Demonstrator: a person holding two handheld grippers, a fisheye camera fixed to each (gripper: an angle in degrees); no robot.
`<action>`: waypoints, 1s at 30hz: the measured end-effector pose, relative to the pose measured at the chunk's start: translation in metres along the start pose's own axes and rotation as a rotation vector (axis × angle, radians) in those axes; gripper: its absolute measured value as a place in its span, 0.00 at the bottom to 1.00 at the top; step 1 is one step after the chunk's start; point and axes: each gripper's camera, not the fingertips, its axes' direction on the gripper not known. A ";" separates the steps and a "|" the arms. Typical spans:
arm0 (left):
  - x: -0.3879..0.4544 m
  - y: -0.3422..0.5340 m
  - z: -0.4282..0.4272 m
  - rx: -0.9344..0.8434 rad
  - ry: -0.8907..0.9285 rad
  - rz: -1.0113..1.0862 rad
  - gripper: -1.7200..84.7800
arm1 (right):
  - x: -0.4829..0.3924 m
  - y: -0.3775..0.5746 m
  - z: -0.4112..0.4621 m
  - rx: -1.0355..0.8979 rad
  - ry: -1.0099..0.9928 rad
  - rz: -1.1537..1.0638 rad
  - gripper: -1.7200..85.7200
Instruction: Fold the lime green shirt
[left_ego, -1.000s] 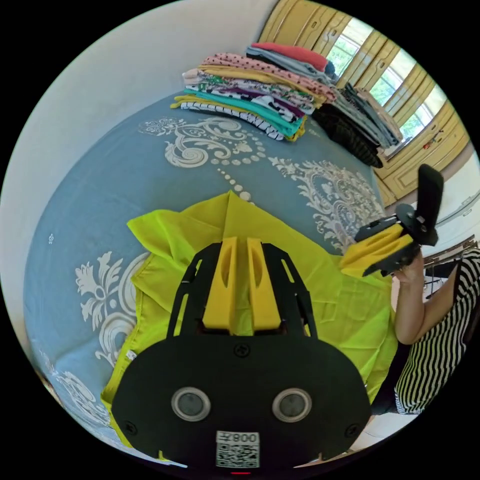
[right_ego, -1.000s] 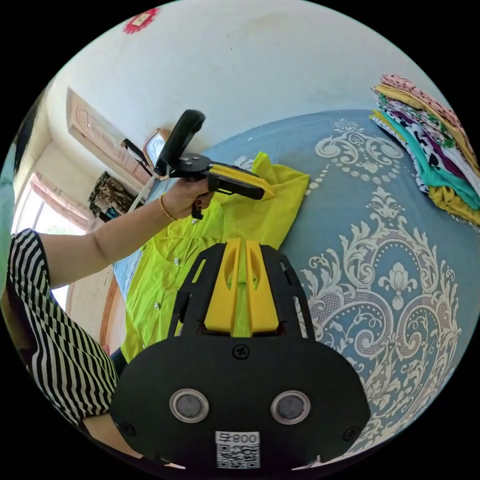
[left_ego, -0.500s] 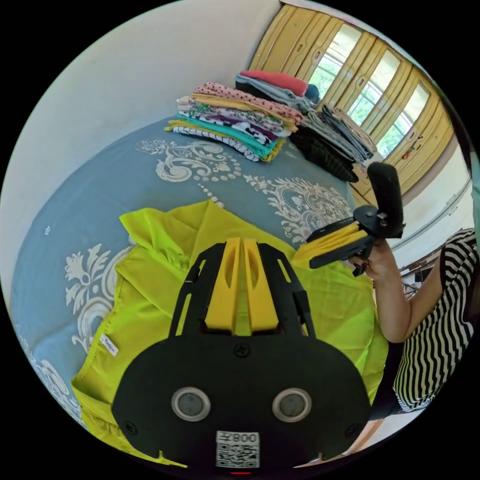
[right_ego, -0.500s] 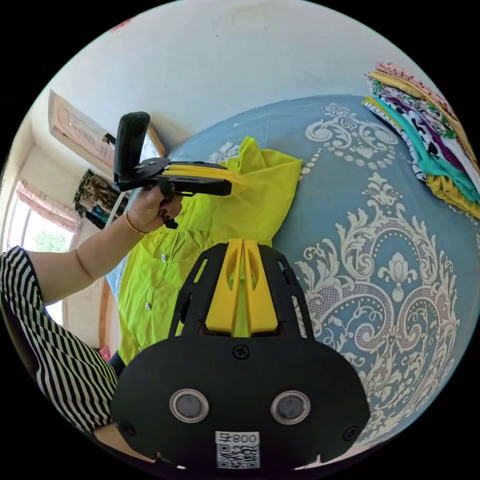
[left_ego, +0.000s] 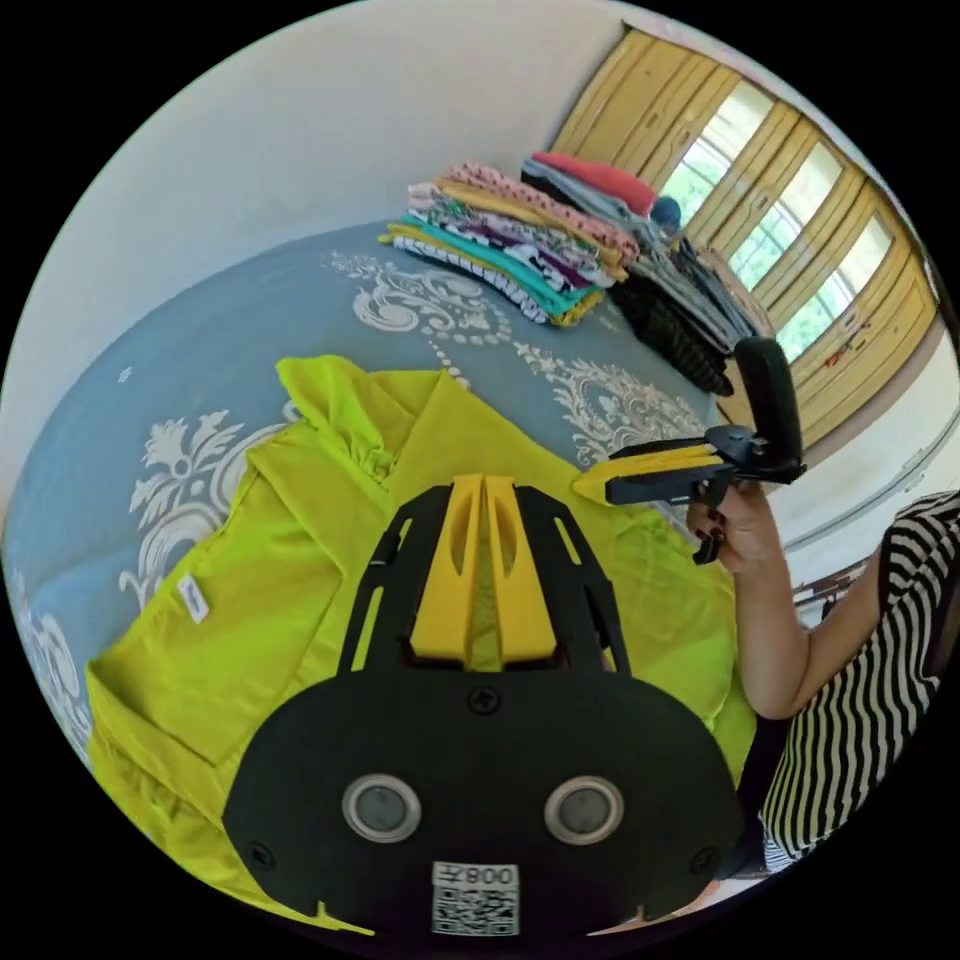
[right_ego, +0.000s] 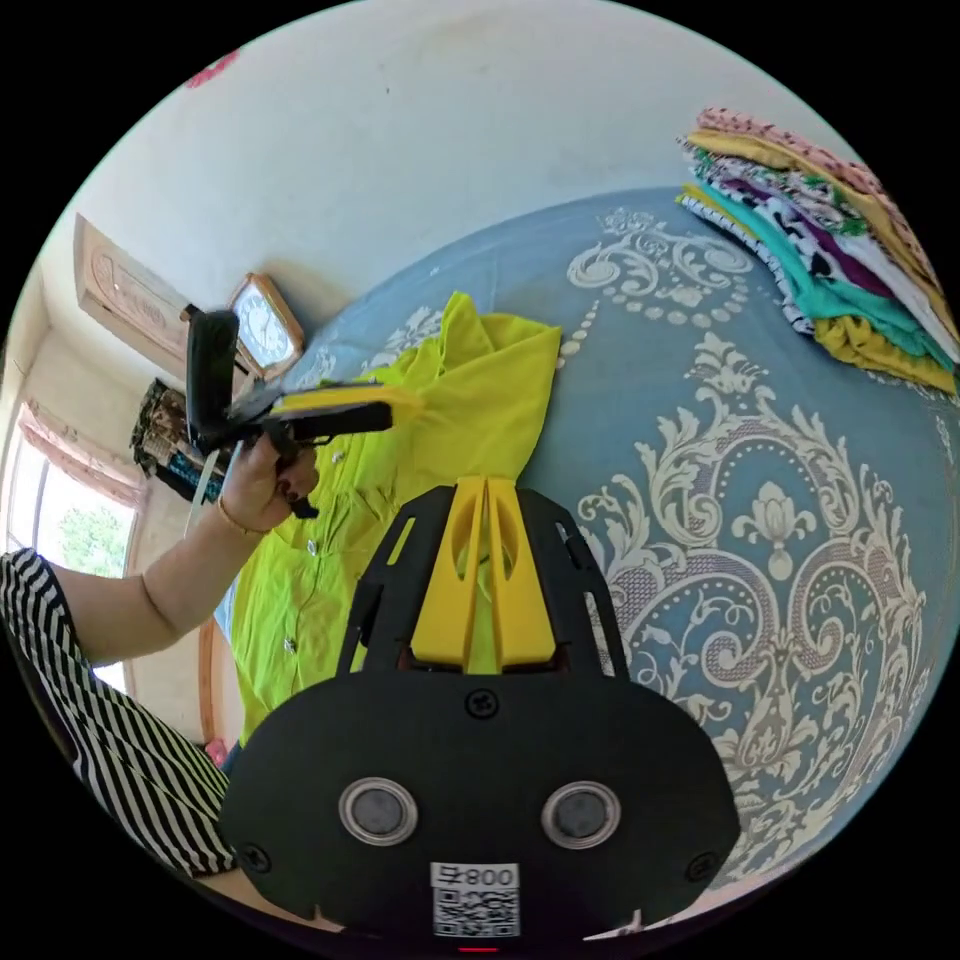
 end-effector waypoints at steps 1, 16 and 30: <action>0.002 0.018 -0.028 0.063 0.013 -0.055 0.04 | 0.004 0.004 -0.009 0.072 -0.013 0.005 0.02; 0.007 0.378 -0.307 0.432 -0.275 -1.199 0.13 | -0.162 -0.064 0.159 -0.174 -0.398 -0.460 0.09; 0.035 0.430 -0.334 0.712 -0.089 -1.312 0.11 | -0.393 -0.059 0.392 -0.438 -0.079 -0.905 0.11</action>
